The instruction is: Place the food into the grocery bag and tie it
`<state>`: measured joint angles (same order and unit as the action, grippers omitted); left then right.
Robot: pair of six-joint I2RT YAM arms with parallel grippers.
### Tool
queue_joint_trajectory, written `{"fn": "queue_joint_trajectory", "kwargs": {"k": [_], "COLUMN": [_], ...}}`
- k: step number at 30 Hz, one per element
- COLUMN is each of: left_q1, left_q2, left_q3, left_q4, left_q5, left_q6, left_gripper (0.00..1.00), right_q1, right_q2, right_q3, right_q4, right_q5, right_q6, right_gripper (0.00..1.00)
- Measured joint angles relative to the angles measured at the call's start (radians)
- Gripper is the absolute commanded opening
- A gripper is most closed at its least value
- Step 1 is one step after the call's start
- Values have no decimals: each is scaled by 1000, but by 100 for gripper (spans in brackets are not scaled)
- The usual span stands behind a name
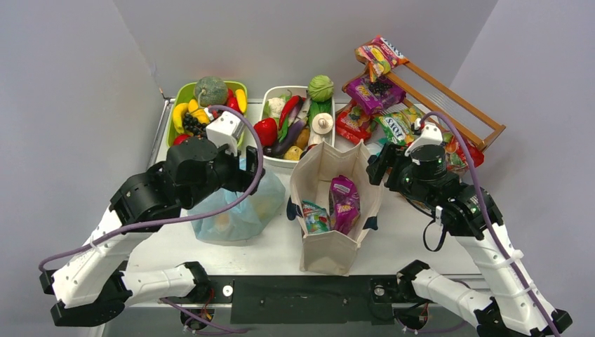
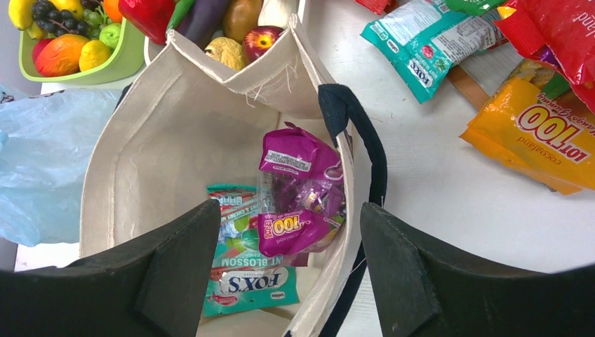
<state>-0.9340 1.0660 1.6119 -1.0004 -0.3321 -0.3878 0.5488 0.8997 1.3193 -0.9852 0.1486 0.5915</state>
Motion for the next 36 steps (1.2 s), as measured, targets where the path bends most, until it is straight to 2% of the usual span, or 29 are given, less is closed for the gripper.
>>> {"fn": "queue_joint_trajectory", "kwargs": {"k": [3, 9, 13, 21, 36], "left_q1": [1, 11, 57, 311, 412], "left_q2": [-40, -141, -216, -233, -113], "left_q3": [-23, -85, -207, -317, -330], "left_q4": [-27, -58, -39, -11, 5], "left_q5": [-70, -197, -227, -95, 105], "left_q6": [100, 317, 494, 739, 936], "left_gripper": [80, 87, 92, 89, 83], "right_q1": [0, 0, 0, 0, 0], "right_q2": [-11, -31, -40, -72, -132], "right_q3": [-15, -62, -86, -133, -192], "right_q4": [0, 1, 5, 6, 5], "right_q5": [0, -2, -12, -34, -42], "right_q6": [0, 8, 19, 31, 46], "right_gripper": [69, 69, 69, 69, 69]}}
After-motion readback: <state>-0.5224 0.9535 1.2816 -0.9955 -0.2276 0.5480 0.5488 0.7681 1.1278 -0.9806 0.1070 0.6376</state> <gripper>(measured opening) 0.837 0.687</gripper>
